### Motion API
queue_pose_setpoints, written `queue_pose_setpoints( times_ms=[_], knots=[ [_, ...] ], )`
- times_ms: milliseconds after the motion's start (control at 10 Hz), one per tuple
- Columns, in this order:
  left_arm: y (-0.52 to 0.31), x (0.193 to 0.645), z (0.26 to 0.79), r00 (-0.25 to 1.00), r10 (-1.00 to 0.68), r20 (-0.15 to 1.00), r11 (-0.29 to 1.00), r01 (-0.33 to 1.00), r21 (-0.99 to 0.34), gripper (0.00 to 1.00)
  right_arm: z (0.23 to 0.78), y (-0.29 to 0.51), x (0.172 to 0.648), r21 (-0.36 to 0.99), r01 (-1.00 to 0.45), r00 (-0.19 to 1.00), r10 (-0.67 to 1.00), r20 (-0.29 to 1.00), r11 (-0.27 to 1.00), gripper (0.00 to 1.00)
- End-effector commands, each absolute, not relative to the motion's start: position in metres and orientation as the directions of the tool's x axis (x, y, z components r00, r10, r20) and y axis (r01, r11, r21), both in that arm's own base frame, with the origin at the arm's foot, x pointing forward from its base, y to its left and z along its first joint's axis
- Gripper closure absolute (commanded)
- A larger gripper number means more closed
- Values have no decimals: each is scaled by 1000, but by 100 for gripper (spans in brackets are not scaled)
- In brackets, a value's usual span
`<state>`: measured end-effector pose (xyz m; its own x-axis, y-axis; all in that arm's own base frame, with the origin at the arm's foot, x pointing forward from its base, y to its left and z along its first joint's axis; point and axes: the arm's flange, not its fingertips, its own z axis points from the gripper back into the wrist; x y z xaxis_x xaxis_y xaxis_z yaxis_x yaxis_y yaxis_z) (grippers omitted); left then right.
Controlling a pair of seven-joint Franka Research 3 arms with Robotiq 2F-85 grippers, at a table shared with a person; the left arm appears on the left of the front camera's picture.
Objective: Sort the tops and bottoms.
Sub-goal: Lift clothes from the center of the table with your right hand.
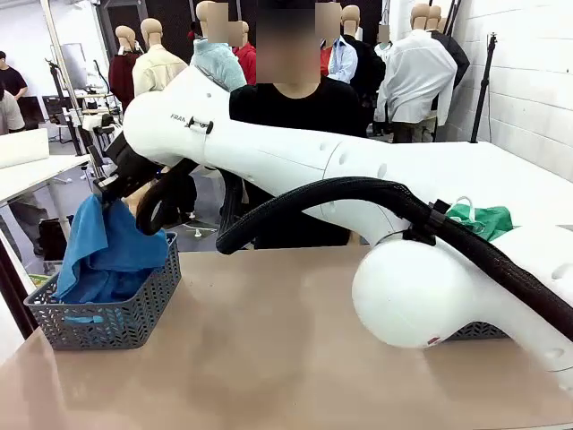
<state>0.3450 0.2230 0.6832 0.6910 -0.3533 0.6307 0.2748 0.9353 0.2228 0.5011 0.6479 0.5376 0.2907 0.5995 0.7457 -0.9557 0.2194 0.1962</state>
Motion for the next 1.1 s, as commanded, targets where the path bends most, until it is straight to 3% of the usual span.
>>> queue_pose_setpoints(
  times_ms=[0,400,600,1000],
  knots=[
    [224,346,684,690,-353,632,935,274,224,0,549,644,504,165,-966,251,574,780,198,100],
    [224,346,684,690,-353,632,935,274,224,0,552,643,504,169,-962,265,578,772,216,100],
    [224,346,684,690,-353,632,935,274,224,0,551,679,557,234,-964,262,624,736,129,100],
    [224,346,684,690,-353,632,935,274,224,0,517,774,628,357,-931,284,764,580,76,100]
  ],
)
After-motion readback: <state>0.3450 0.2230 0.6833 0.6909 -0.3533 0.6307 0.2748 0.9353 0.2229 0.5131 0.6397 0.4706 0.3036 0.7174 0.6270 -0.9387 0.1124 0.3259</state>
